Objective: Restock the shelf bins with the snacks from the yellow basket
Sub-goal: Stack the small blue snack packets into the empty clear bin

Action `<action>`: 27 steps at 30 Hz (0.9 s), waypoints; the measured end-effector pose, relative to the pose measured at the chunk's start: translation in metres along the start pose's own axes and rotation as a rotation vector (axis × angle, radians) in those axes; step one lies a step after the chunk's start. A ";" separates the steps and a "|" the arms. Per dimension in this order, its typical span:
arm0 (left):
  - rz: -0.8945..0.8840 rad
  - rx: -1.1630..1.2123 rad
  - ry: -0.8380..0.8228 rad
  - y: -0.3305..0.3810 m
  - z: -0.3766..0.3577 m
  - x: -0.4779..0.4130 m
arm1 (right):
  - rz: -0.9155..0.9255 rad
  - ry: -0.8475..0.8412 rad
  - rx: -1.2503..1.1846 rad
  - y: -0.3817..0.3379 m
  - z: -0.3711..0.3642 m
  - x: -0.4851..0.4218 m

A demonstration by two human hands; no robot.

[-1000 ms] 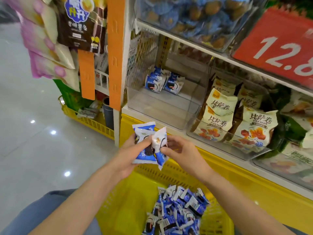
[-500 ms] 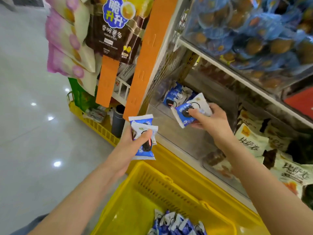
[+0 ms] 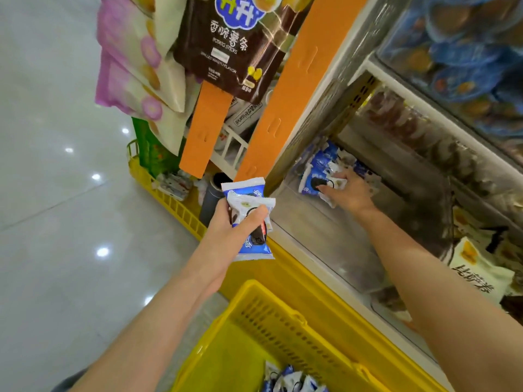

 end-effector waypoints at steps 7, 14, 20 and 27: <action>0.054 0.041 -0.005 0.000 0.001 -0.003 | 0.062 0.015 0.026 -0.004 -0.003 -0.017; 0.062 0.175 -0.035 -0.001 -0.003 -0.008 | 0.216 -0.001 0.310 -0.014 -0.008 -0.019; 0.092 0.213 -0.058 -0.004 -0.010 -0.006 | 0.259 0.038 0.268 -0.034 0.004 0.002; 0.113 0.127 0.020 -0.016 -0.016 -0.007 | 0.476 -0.017 -0.259 -0.088 0.006 0.128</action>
Point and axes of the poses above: each hand's wrist, its own x-axis away from the middle knuckle, its own z-axis out of the back of the hand, y = z × x, the point moved 6 cm from there along -x, towards the middle knuckle, and after that the axes turned 11 degrees about -x, right-handed, at the moved point
